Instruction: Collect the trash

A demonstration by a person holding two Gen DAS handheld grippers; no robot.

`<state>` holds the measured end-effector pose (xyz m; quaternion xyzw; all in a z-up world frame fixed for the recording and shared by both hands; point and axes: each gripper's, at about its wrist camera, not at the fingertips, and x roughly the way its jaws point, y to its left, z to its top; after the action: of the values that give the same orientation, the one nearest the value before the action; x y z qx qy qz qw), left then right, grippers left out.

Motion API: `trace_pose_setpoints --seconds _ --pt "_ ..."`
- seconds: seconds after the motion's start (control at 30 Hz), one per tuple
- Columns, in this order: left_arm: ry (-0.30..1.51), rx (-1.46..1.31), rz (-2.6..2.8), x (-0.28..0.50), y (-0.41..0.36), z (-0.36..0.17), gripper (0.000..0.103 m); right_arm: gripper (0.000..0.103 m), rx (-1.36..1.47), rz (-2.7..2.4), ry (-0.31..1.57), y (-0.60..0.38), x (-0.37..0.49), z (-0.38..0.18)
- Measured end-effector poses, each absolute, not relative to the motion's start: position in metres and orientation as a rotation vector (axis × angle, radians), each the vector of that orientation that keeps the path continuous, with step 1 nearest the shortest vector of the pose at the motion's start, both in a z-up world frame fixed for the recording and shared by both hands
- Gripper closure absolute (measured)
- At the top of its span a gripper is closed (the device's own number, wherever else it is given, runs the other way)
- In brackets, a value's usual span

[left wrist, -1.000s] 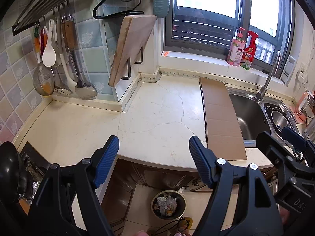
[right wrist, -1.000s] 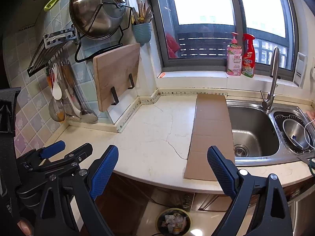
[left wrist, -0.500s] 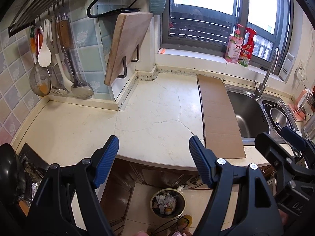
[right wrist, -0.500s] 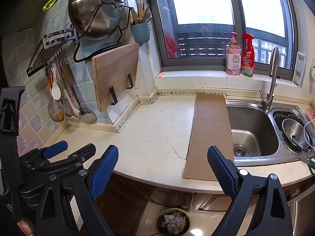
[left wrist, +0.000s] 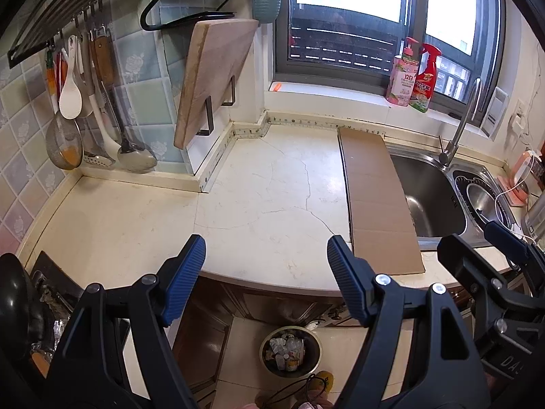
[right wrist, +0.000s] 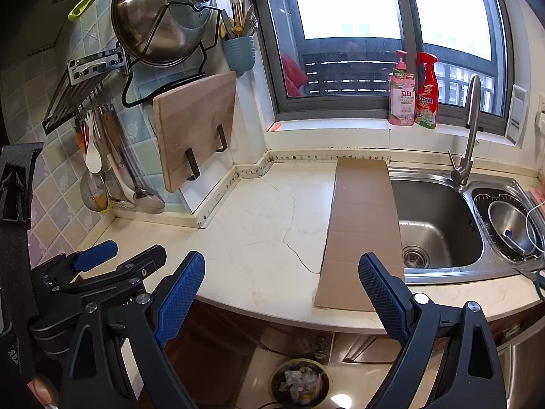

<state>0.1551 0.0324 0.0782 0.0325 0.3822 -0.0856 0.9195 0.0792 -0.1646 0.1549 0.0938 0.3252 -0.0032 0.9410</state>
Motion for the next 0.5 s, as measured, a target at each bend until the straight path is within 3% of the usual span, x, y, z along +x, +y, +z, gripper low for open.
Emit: trace_pose_setpoints --seconds 0.5 --pt "0.782 0.077 -0.178 0.172 0.022 0.075 0.031 0.01 0.201 -0.011 0.672 -0.173 0.093 0.146"
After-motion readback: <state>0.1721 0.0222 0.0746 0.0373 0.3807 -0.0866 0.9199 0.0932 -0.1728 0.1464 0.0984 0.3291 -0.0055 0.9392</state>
